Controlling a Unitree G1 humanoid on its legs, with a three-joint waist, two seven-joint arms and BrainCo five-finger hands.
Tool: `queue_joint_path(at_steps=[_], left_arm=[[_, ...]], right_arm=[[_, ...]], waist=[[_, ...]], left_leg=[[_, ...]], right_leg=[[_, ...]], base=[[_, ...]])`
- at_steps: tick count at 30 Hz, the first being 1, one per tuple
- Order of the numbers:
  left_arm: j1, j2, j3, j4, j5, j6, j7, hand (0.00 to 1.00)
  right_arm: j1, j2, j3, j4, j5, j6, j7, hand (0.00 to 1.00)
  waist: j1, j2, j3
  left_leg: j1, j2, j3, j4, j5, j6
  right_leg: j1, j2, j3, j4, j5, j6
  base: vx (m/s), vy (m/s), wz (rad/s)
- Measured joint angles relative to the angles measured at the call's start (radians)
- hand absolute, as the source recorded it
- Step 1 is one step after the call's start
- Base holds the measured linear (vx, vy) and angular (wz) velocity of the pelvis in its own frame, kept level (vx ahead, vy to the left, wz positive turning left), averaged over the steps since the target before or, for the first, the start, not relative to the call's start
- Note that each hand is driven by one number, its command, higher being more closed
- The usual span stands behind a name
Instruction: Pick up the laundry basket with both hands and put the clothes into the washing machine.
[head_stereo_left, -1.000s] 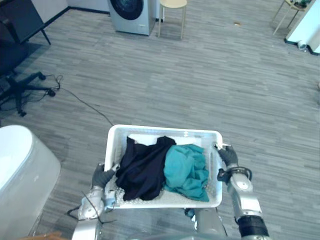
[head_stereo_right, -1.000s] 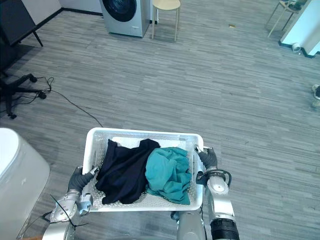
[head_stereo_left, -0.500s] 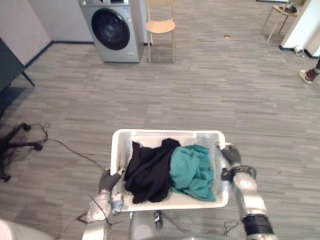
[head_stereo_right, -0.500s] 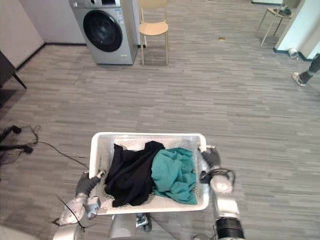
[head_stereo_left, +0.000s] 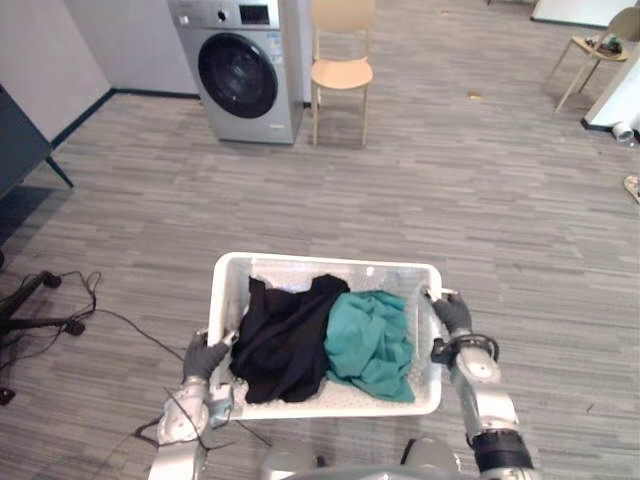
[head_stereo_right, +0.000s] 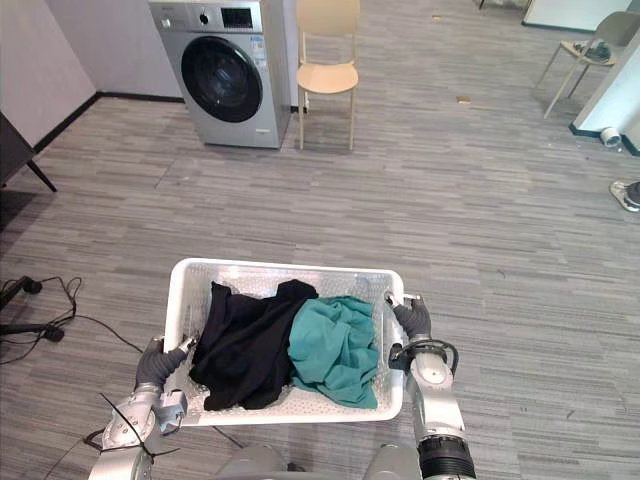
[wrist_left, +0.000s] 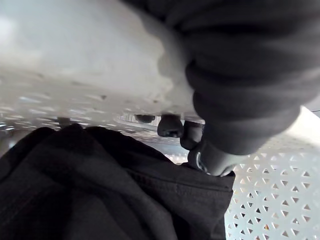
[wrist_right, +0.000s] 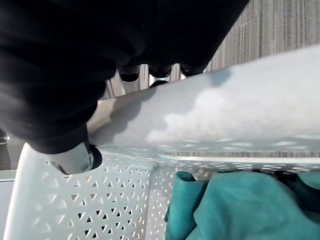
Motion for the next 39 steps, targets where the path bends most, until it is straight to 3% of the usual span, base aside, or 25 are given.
queue_joint_path(at_steps=[1,2,4,5,8,10,11,12,18,25,28,30,32,34,35,36,37,38,39], left_arm=[[0.001,0.002,0.002,0.0,0.0,0.0,0.0,1.0],[0.007,-0.011,0.002,0.012,0.001,0.002,0.0,1.0],[0.027,-0.04,-0.002,0.011,0.011,0.003,0.0,1.0],[0.027,-0.038,-0.009,0.011,0.011,0.002,-0.001,1.0],[0.017,-0.063,-0.018,0.011,0.011,0.0,-0.001,1.0],[0.018,-0.057,-0.018,0.013,0.011,0.001,-0.001,1.0],[0.016,-0.053,-0.013,0.012,0.011,0.001,-0.001,1.0],[0.055,-0.023,-0.022,0.02,0.012,-0.005,-0.002,1.0],[0.055,-0.023,-0.022,0.02,0.012,-0.005,-0.002,1.0],[0.057,-0.034,-0.034,0.022,0.054,-0.005,-0.014,1.0],[0.052,-0.041,-0.036,0.029,0.064,-0.005,-0.021,1.0],[0.036,-0.04,-0.038,0.064,0.068,-0.005,-0.021,1.0],[0.03,-0.039,-0.042,0.087,0.068,-0.005,-0.021,1.0],[0.029,-0.039,-0.035,0.092,0.064,-0.008,-0.021,1.0],[0.026,-0.044,-0.031,0.093,0.062,-0.009,-0.021,1.0],[0.03,-0.046,-0.029,0.093,0.058,-0.01,-0.021,1.0],[0.043,-0.053,-0.025,0.093,0.043,-0.014,-0.021,1.0],[0.052,-0.051,-0.023,0.094,0.034,-0.018,-0.021,1.0],[0.053,-0.072,-0.023,0.094,0.026,-0.023,-0.021,1.0]], right_arm=[[0.005,0.005,0.002,0.0,0.0,0.001,-0.001,1.0],[0.018,0.003,0.007,0.003,0.0,0.003,-0.001,1.0],[0.025,-0.022,0.024,-0.002,0.0,0.004,0.0,1.0],[0.025,-0.025,0.023,-0.003,0.0,0.003,-0.001,1.0],[0.015,-0.025,-0.001,-0.003,0.0,0.0,-0.002,1.0],[0.023,-0.027,-0.002,-0.003,0.0,0.001,-0.001,1.0],[0.023,-0.021,0.0,-0.003,0.001,0.002,0.0,1.0],[0.074,0.037,-0.007,0.024,0.001,0.0,-0.002,1.0],[0.085,0.035,-0.016,0.024,0.001,-0.002,-0.001,1.0],[0.143,0.046,-0.067,0.024,-0.017,-0.017,0.02,1.0],[0.141,0.053,-0.088,0.024,-0.021,-0.017,0.021,1.0],[0.148,0.06,-0.091,0.024,-0.021,-0.017,0.017,1.0],[0.149,0.061,-0.09,0.024,-0.022,-0.016,0.003,1.0],[0.146,0.056,-0.071,0.023,-0.018,-0.016,-0.008,1.0],[0.141,0.05,-0.063,0.023,-0.017,-0.016,-0.009,1.0],[0.138,0.03,-0.042,0.014,-0.016,-0.014,-0.017,1.0],[0.137,0.014,-0.015,0.001,-0.015,-0.012,-0.025,1.0],[0.132,0.006,-0.003,0.0,-0.015,-0.013,-0.027,1.0],[0.121,-0.002,-0.002,-0.004,-0.014,-0.014,-0.028,1.0]], waist=[[0.005,-0.023,-0.004],[0.01,-0.017,-0.016],[0.011,0.012,-0.035],[0.012,0.003,-0.035],[0.011,0.009,-0.052],[0.012,0.008,-0.054],[0.02,-0.006,-0.054],[0.009,-0.068,-0.128],[0.007,-0.064,-0.122],[-0.037,-0.041,-0.074],[-0.074,-0.025,-0.049],[-0.085,-0.026,-0.043],[-0.104,-0.02,-0.039],[-0.083,0.012,-0.021],[-0.079,0.026,-0.012],[-0.065,0.047,0.004],[-0.057,0.066,0.021],[-0.056,0.053,0.035],[-0.045,0.055,0.036]], left_leg=[[0.0,-0.009,-0.007,0.031,-0.02,-0.033],[0.004,-0.003,-0.022,0.064,-0.041,-0.064],[-0.009,0.042,-0.038,0.117,-0.043,-0.087],[-0.022,0.046,-0.05,0.115,-0.064,-0.118],[0.011,0.049,-0.093,-0.03,-0.062,-0.119],[0.017,0.039,-0.098,-0.007,-0.06,-0.122],[-0.036,0.016,-0.108,0.116,-0.04,-0.156],[-0.07,0.007,-0.149,-0.164,0.076,-0.119],[-0.072,0.009,-0.141,-0.168,0.076,-0.12],[-0.048,0.011,-0.104,-0.255,0.111,-0.122],[-0.044,0.019,-0.097,-0.279,0.112,-0.13],[-0.047,0.021,-0.096,-0.254,0.103,-0.137],[-0.072,0.05,-0.105,-0.169,0.051,-0.147],[-0.133,0.156,-0.069,0.077,-0.035,-0.146],[-0.168,0.199,-0.054,0.179,-0.031,-0.135],[-0.22,0.268,-0.05,0.368,0.011,-0.067],[-0.266,0.296,-0.092,0.521,0.115,-0.035],[-0.3,0.287,-0.135,0.587,0.136,-0.059],[-0.358,0.248,-0.195,0.652,0.099,-0.117]], right_leg=[[-0.001,0.022,0.009,-0.142,0.164,-0.028],[0.021,0.037,-0.005,-0.183,0.194,-0.019],[0.104,0.086,-0.012,-0.336,0.235,-0.024],[0.122,0.094,-0.014,-0.373,0.244,-0.02],[0.141,0.119,-0.013,-0.466,0.302,-0.017],[0.188,0.13,-0.012,-0.552,0.355,-0.023],[0.209,0.098,-0.015,-0.581,0.372,-0.031],[0.266,0.097,0.015,-0.54,0.24,0.006],[0.25,0.093,0.018,-0.53,0.24,0.006],[0.167,0.077,-0.001,-0.428,0.24,0.002],[0.068,0.054,-0.054,-0.26,0.189,-0.032],[0.043,0.033,-0.095,-0.181,0.134,-0.03],[0.056,0.039,-0.138,-0.153,0.076,-0.031],[0.128,0.115,-0.172,-0.207,0.006,-0.021],[0.141,0.14,-0.172,-0.211,0.003,-0.028],[0.186,0.182,-0.16,-0.227,-0.004,-0.044],[0.244,0.212,-0.142,-0.248,-0.017,-0.065],[0.267,0.214,-0.128,-0.26,-0.025,-0.075],[0.291,0.212,-0.108,-0.28,-0.032,-0.08]], base=[[0.25,-0.15,-0.03],[0.31,-0.147,-0.16],[0.27,-0.044,-0.21],[0.21,0.001,-0.12],[0.14,0.024,-0.13],[0.16,0.135,-0.22],[0.09,0.132,-0.17],[0.05,0.099,-0.09],[0.0,0.0,-0.04],[-0.04,-0.007,-0.15],[-0.01,-0.002,-0.12],[0.1,-0.08,-0.03],[0.17,-0.172,0.08],[0.2,-0.232,-0.35],[0.22,-0.236,-0.52],[0.23,-0.221,-0.53],[0.25,-0.194,-0.51],[0.25,-0.12,-0.49],[0.25,-0.058,-0.43]])
